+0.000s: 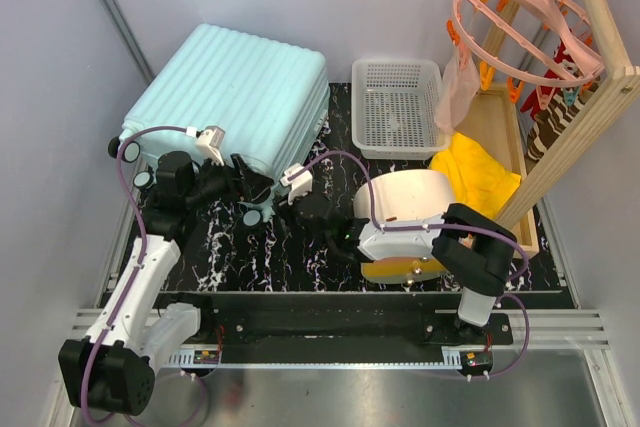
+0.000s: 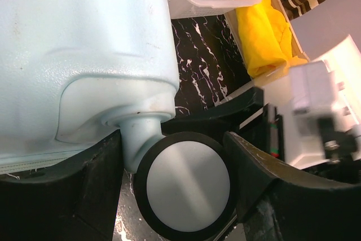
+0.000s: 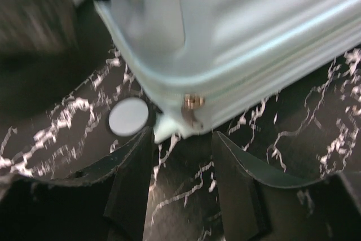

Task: Open, take out, and arrange the luggage
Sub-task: Unzip the luggage at the center of the board.

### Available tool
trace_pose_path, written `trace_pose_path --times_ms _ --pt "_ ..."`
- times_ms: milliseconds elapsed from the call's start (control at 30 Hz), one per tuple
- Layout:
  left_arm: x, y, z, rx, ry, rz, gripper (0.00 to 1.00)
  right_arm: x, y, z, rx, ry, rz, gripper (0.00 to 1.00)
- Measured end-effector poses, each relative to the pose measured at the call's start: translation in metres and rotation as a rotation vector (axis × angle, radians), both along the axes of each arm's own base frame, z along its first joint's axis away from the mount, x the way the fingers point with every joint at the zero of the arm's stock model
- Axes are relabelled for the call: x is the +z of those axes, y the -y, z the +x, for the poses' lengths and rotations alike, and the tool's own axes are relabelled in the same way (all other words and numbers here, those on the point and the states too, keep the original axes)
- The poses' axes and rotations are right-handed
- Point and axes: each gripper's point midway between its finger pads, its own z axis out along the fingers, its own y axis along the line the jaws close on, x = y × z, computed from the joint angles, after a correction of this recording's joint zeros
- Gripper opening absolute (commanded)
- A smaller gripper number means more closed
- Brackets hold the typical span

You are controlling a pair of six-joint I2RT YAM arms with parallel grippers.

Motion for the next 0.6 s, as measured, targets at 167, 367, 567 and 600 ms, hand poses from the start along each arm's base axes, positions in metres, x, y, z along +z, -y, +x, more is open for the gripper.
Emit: trace_pose_path --times_ms 167,367,567,600 --pt "0.000 0.000 0.000 0.001 -0.001 -0.004 0.00 -0.018 0.002 -0.004 0.005 -0.025 -0.027 0.54" --pt "0.001 0.001 0.000 0.003 -0.003 -0.012 0.00 -0.030 -0.003 0.000 0.005 -0.017 -0.048 0.54" --pt "0.000 0.001 0.000 0.001 -0.004 -0.020 0.00 -0.041 -0.007 0.007 -0.001 0.003 -0.070 0.54" --pt "0.000 0.001 0.000 0.001 -0.004 -0.020 0.00 -0.041 -0.008 0.008 -0.002 0.007 -0.070 0.54"
